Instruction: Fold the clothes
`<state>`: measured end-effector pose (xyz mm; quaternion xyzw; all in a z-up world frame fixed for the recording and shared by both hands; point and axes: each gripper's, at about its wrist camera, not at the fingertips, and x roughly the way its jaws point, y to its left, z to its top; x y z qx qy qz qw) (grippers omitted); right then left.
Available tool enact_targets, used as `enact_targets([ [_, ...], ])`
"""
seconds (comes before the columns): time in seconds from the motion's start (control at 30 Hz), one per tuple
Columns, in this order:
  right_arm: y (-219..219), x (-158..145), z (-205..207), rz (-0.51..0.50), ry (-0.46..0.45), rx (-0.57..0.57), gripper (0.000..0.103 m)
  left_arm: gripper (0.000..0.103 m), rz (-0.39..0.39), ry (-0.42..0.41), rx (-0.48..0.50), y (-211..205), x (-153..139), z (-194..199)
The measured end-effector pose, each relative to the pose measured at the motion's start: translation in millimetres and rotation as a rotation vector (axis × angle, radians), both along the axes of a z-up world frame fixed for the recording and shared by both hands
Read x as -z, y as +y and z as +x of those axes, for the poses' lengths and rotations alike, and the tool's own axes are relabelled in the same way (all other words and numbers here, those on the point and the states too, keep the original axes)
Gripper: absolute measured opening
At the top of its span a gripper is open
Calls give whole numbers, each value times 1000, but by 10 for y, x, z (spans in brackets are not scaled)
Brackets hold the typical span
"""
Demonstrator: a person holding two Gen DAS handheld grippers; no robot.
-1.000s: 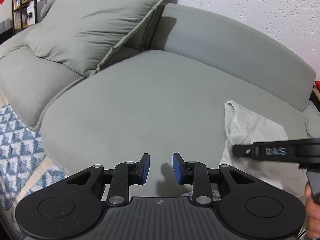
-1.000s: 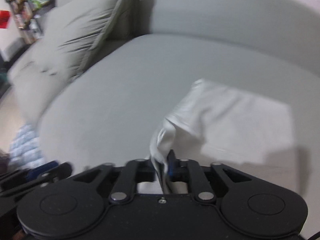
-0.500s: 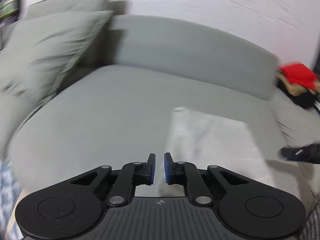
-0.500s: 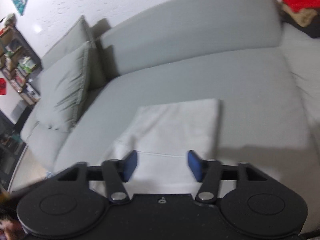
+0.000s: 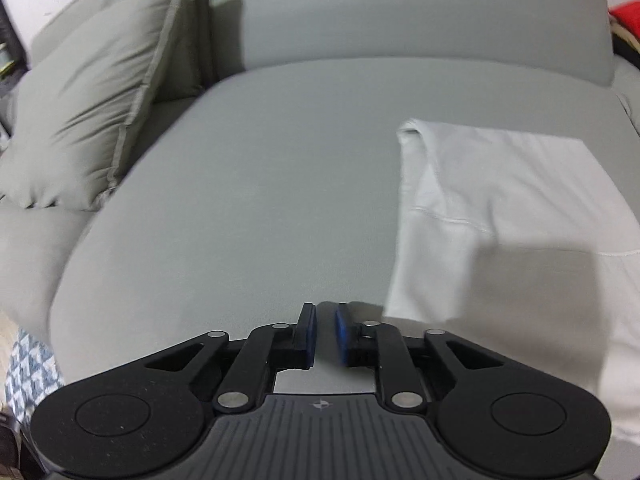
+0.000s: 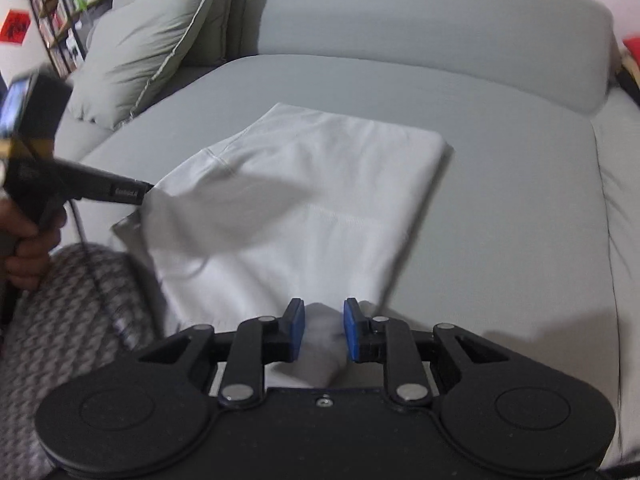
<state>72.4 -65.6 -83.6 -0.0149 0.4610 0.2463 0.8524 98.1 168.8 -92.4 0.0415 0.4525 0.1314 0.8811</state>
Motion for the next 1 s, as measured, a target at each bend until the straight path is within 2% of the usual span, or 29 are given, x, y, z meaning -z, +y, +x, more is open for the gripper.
enact_targets([
  [0.07,-209,-82,-2,98,55,48,23,18,-20,-30,-28,52,-74,-138],
  [0.13,-382,-172,10,189,67,85,28,18,-55,-67,-36,66,-163,-258],
  [0.2,-499,-241,53,238,39,119,45,18,-58,-106,-20,-39,-276,-272],
  [0.27,-573,-253,162,280,24,160,46,19,-61,-140,23,-156,-369,-199],
  [0.33,-598,-208,316,313,34,205,36,20,-66,-172,74,-274,-454,-96],
  [0.37,-592,-172,401,327,40,217,21,20,-69,-183,101,-333,-484,-36],
  [0.4,-561,-131,492,338,48,223,18,20,-75,-186,130,-378,-484,42],
  [0.47,-453,-33,687,365,70,218,18,20,-82,-184,182,-470,-428,247],
  [0.57,-226,168,1009,455,151,170,18,20,-89,-156,226,-570,-226,581],
  [0.7,-115,628,1414,566,283,176,18,20,-111,-106,135,-435,182,905],
  [0.73,-158,739,1505,604,303,196,6,21,-138,-123,78,-331,234,894],
  [0.77,-267,834,1575,660,307,248,0,26,-157,-136,12,-227,247,879],
  [0.8,-390,923,1635,722,305,313,0,27,-174,-139,-48,-130,241,865],
  [0.83,-517,978,1667,762,288,389,0,24,-190,-142,-109,-34,235,852],
  [0.87,-647,1012,1680,786,259,472,0,12,-200,-145,-150,43,219,830],
  [0.9,-751,1034,1689,805,241,533,0,8,-199,-147,-161,89,188,794],
  [0.97,-848,982,1652,800,228,579,1,10,-194,-156,-170,160,115,712],
  [1.0,-886,946,1627,793,223,596,5,10,-178,-172,-143,142,56,658],
])
